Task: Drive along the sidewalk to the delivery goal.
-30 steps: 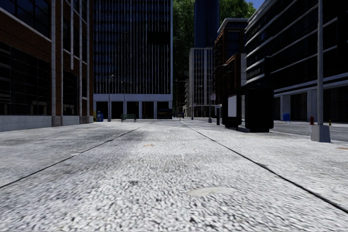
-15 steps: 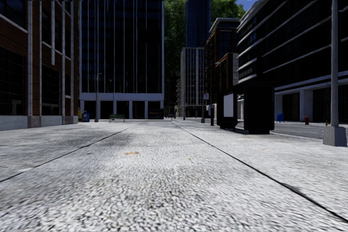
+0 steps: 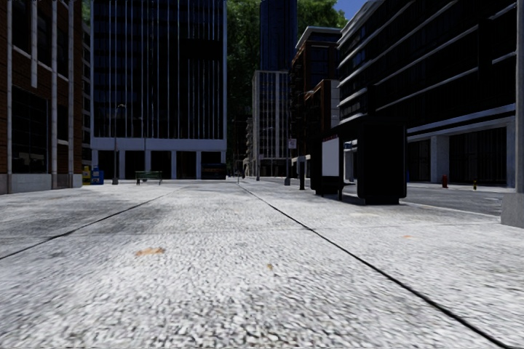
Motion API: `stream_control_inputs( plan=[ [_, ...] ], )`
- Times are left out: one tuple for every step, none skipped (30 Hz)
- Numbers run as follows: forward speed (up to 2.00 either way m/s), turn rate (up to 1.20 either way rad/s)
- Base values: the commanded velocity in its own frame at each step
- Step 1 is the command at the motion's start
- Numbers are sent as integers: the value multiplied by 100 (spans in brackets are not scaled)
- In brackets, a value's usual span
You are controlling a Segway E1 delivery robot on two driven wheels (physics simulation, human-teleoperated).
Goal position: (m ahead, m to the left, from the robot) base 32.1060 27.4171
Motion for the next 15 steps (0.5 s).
stream_control_inputs(
  plan=[
    [200, 0],
    [200, 0],
    [200, 0],
    [200, 0],
    [200, 0],
    [200, 0],
    [200, 0],
    [200, 0],
    [200, 0],
    [200, 0],
    [200, 0],
    [200, 0],
    [196, 0],
    [195, 0],
    [195, 0]
  ],
)
